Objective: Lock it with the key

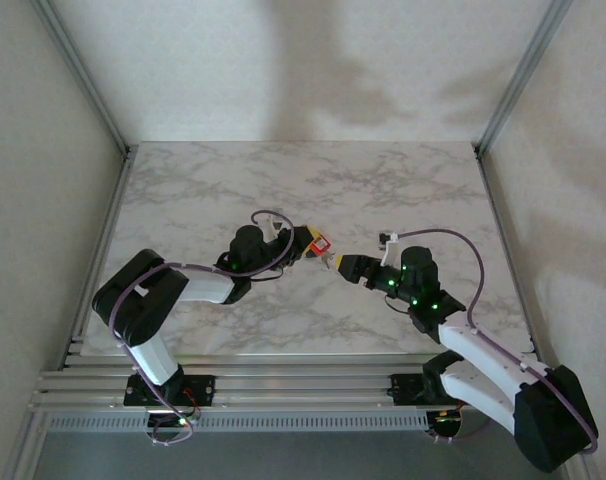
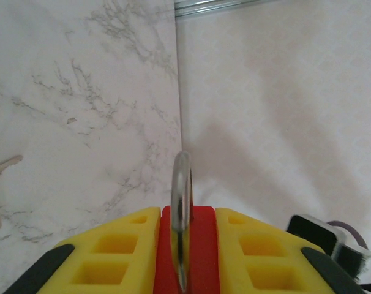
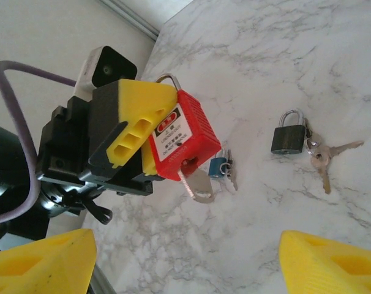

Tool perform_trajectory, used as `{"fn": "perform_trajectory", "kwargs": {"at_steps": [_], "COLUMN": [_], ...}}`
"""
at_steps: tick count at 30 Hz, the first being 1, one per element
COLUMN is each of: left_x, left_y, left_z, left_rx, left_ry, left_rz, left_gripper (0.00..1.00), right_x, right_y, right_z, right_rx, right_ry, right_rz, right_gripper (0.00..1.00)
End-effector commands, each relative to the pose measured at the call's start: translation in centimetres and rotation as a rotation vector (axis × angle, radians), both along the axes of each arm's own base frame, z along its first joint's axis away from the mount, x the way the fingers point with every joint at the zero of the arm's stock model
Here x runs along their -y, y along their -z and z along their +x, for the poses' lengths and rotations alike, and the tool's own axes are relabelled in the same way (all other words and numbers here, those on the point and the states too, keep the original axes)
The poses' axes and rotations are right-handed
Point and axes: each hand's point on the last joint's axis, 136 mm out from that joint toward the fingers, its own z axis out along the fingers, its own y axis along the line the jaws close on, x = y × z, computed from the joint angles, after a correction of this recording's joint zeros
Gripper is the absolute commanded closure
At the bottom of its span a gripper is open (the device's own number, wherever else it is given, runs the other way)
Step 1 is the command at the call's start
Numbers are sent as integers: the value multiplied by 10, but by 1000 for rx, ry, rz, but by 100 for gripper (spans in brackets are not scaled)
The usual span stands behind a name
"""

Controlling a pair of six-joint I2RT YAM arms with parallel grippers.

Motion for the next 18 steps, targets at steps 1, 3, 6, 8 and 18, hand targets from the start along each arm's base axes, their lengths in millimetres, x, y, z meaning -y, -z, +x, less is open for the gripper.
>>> {"fn": "perform_trajectory", "kwargs": {"at_steps": [1, 3, 6, 8, 18], "left_x": [4, 4, 4, 6, 6], "left_y": [-35, -37, -35, -33, -28], "left_z": [5, 5, 5, 4, 5], "left_rx": [97, 100, 93, 85, 73], "left_ry": [17, 15, 19, 26, 22], "left_rz": [-101, -120, -154, -172, -193], "left_gripper": [100, 100, 100, 100, 100], "right_x": [-6, -8, -9, -9, -8], "right_y": [-12, -10, -7, -6, 3], "right_z": [3, 6, 8, 9, 15], "right_rx": [-20, -46, -82, -90, -143], "right_ry": [-26, -30, -35, -36, -10], "right_rz": [87, 107, 123, 130, 161], "right_gripper": [22, 23, 24, 26, 30]}}
